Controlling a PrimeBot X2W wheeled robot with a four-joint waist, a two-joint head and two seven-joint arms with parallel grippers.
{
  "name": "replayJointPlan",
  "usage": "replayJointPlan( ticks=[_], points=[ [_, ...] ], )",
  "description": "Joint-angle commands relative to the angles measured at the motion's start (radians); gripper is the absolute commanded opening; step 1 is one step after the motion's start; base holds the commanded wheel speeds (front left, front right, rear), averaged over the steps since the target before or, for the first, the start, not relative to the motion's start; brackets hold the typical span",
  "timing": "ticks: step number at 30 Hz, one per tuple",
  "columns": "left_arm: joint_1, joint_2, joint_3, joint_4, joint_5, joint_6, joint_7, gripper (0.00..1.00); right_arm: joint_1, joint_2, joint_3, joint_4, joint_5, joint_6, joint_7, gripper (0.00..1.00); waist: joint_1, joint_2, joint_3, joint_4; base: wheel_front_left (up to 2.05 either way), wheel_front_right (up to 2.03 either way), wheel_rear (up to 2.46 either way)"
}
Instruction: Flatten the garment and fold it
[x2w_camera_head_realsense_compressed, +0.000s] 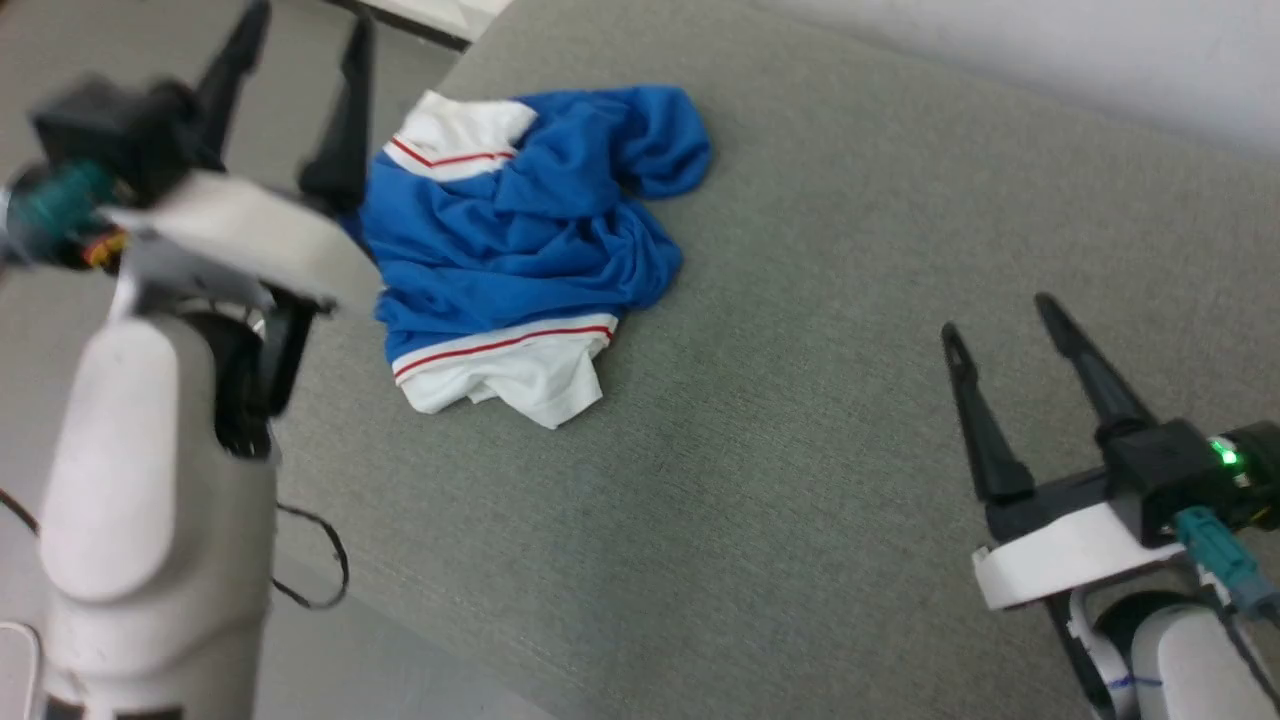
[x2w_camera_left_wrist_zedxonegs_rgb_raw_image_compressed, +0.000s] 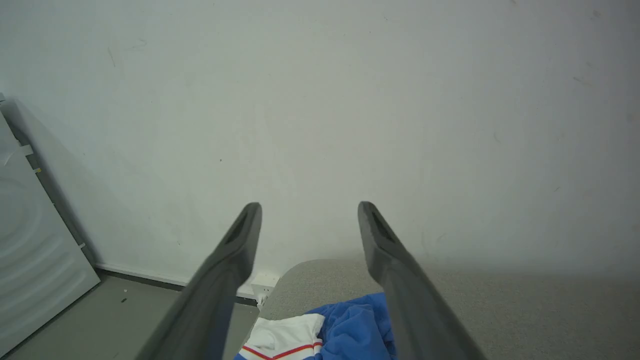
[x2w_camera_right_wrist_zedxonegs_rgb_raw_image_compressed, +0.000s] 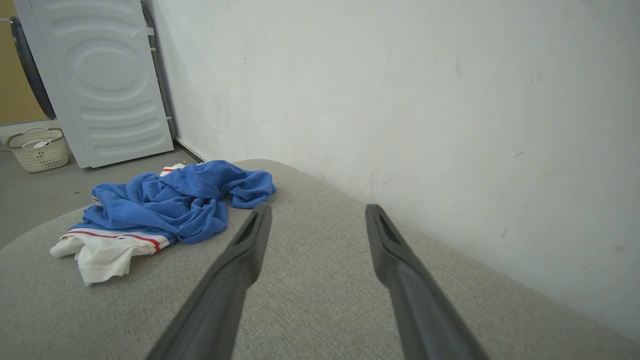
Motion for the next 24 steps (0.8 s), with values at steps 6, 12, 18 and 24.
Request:
replayJointPlan(
  ticks=[6, 12, 18, 24],
  points=[
    [-0.153, 0.068, -0.014, 0.161, -0.085, -0.037, 0.137, 1.0, -0.057, -0.047, 0.008, -0.09, 0.0, -0.002, 0.059, 1.0, -0.0002, -0.0002, 0.189, -0.093, 0.0, 0.0, 0.0],
    [-0.211, 0.134, -0.079, 0.309, -0.148, -0.048, 0.285, 1.0, -0.079, -0.073, 0.003, -0.144, 0.008, -0.002, 0.093, 1.0, -0.0002, -0.0002, 0.263, -0.137, 0.0, 0.0, 0.0],
    [-0.219, 0.151, -0.092, 0.425, -0.216, -0.049, 0.346, 1.0, -0.106, -0.085, 0.011, -0.163, 0.022, -0.002, 0.103, 1.0, -0.0002, -0.0002, 0.311, -0.175, 0.0, 0.0, 0.0],
    [-0.204, 0.155, -0.108, 0.488, -0.27, -0.05, 0.37, 1.0, -0.13, -0.094, 0.006, -0.177, 0.025, -0.002, 0.111, 1.0, -0.0002, -0.0002, 0.351, -0.201, 0.0, 0.0, 0.0]
  ],
)
